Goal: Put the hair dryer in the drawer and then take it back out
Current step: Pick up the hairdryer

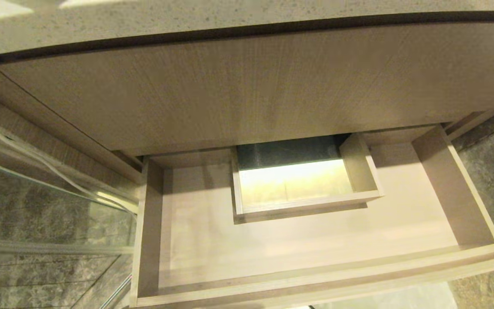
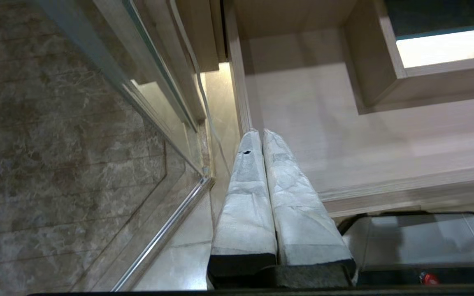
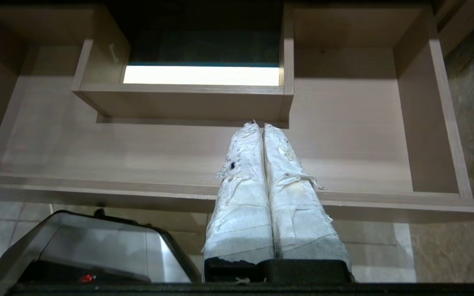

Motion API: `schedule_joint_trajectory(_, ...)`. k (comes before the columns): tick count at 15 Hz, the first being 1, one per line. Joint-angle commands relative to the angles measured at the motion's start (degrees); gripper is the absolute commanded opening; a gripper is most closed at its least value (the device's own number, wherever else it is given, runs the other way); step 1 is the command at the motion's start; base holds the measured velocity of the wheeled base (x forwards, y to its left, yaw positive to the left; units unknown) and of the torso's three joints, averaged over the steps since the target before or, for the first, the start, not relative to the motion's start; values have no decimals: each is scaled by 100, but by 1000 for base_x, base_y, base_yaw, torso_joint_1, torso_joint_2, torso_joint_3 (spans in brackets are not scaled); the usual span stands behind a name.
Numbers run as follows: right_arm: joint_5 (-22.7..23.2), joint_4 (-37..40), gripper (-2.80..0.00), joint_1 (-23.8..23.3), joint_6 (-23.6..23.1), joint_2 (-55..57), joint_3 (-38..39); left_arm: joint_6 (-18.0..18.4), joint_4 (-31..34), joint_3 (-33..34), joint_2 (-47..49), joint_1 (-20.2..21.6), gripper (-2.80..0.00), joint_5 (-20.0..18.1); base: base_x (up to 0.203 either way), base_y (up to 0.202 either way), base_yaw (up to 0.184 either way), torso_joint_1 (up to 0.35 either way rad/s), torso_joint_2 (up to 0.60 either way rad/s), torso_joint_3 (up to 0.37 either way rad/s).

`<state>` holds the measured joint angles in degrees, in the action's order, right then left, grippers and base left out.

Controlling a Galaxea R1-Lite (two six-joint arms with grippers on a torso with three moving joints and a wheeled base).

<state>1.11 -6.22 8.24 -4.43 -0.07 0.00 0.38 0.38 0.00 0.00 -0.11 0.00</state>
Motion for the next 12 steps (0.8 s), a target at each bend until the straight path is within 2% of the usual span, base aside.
schedule_joint_trajectory(1, 4, -2, -280, 2, -5, -222, 229, 1, 1, 0, 0, 2, -280, 0, 0, 0, 0, 344, -470, -268)
schedule_joint_trajectory(12, 4, -2, -280, 2, -5, -222, 229, -3, -1, 8, 0, 2, -280, 0, 0, 0, 0, 267, -521, -262)
